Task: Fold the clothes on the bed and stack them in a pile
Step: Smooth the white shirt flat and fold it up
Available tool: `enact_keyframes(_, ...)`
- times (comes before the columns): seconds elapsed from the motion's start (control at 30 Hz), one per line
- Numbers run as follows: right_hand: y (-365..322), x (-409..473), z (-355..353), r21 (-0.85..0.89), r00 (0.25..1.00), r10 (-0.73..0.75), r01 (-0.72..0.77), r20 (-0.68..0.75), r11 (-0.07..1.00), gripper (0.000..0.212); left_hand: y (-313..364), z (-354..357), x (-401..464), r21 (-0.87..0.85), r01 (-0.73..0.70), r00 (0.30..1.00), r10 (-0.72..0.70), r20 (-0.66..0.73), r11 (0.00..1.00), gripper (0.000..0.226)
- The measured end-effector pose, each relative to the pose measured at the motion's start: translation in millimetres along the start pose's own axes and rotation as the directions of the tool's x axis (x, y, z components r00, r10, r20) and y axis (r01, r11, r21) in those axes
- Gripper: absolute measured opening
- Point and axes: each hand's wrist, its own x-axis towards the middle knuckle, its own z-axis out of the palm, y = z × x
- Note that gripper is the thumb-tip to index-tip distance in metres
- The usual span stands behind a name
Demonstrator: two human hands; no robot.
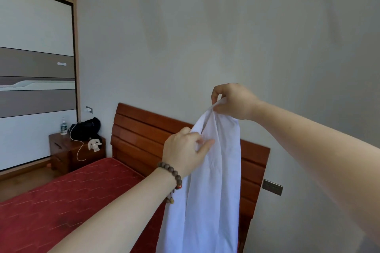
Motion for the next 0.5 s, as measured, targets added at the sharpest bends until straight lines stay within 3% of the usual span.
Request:
enact_keyframes(0.1, -3.4, 1.9, 2.3, -0.004, 1.000, -0.005, 0.005, -0.020, 1.000, 0.008, 15.3, 7.2, -2.0, 0.222, 0.188, 0.975, -0.210, 0.077, 0.957, 0.076)
enact_keyframes(0.23, -1.1, -0.6, 1.8, 0.002, 1.000, 0.022, -0.022, -0.017, 1.000, 0.007, 32.1, 18.8, 2.9, 0.271, 0.291, 0.933, -0.335, 0.134, 0.918, 0.060)
enact_keyframes(0.37, 9.1, -7.1, -6.0, 0.010, 1.000, -0.001, 0.001, 0.005, 1.000, 0.007, 33.9, 21.7, 6.8, 0.122, 0.273, 0.924, -0.295, 0.243, 0.954, 0.023)
enact_keyframes(0.5, 20.4, -18.1, -23.0, 0.005, 0.996, -0.044, 0.044, 0.078, 0.999, 0.014, 15.5, 19.9, 6.4, 0.126, 0.136, 0.941, -0.168, 0.295, 0.983, 0.031)
